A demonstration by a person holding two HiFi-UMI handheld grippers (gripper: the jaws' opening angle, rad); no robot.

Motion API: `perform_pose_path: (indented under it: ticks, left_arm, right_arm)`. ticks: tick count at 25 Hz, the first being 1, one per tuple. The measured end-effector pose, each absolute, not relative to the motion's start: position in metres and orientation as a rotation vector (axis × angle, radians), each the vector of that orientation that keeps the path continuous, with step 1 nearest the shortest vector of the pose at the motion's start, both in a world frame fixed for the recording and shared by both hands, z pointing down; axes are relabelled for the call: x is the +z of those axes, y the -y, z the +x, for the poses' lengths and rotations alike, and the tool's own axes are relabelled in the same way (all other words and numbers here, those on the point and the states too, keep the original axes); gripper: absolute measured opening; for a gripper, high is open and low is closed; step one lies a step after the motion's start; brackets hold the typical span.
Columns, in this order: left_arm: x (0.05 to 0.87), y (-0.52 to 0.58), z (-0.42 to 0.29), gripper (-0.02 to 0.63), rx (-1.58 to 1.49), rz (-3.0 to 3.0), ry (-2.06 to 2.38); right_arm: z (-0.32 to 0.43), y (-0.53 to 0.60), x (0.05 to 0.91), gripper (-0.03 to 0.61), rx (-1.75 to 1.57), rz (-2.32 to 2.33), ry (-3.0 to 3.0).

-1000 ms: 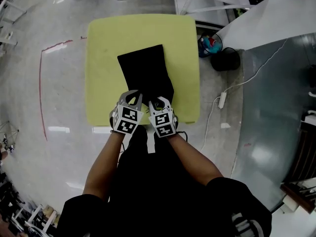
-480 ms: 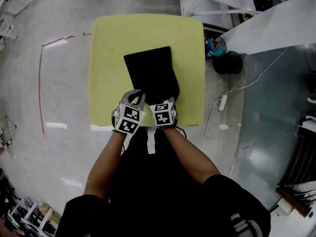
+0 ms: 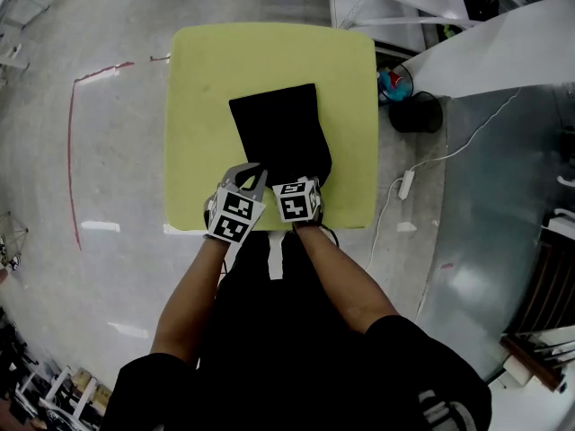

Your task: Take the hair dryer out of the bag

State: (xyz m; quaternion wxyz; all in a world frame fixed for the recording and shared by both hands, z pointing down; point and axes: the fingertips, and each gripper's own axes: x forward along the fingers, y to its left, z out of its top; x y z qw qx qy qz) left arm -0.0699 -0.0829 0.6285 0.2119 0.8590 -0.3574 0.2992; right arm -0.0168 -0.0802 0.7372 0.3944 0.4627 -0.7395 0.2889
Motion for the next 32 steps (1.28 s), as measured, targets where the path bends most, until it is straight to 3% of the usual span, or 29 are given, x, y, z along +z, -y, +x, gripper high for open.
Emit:
perform_pose_path:
  ticks: [8,32]
  left_arm:
    - [0.626,0.079,-0.063,0.017,0.832,2.403,0.974]
    - [0.597,0.062,-0.064,0.018,0.9,2.435,1.199]
  right_arm:
    - [-0.007,0.082,0.737,0.179,0.79,1.156,1.88]
    - [0.01,0.028,0.664,0.176,0.844,0.847,2.095]
